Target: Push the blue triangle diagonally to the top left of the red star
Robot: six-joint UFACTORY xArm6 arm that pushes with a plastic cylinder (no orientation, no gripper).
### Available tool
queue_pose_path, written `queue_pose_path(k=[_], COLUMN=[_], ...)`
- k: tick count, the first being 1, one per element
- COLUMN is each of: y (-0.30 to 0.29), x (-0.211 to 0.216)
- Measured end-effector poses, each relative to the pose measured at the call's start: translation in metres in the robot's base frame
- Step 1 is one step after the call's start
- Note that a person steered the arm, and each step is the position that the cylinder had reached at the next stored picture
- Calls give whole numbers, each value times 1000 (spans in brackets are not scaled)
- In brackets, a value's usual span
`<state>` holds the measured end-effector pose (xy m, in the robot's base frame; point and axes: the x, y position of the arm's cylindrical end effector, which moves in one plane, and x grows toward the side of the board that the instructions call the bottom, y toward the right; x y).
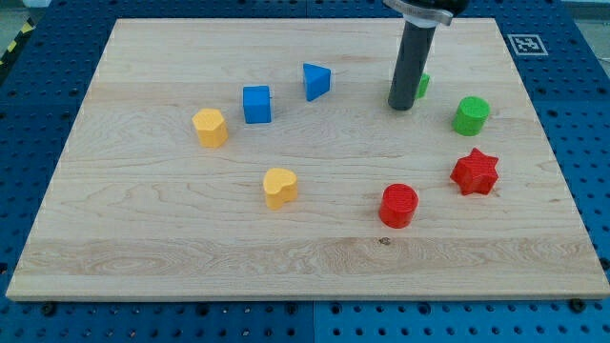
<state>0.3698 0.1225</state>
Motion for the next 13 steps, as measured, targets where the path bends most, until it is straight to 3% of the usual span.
queue_pose_path(k=[2,4,6,13], y=[-6,-97,-139,-130], x=[-1,16,10,-4])
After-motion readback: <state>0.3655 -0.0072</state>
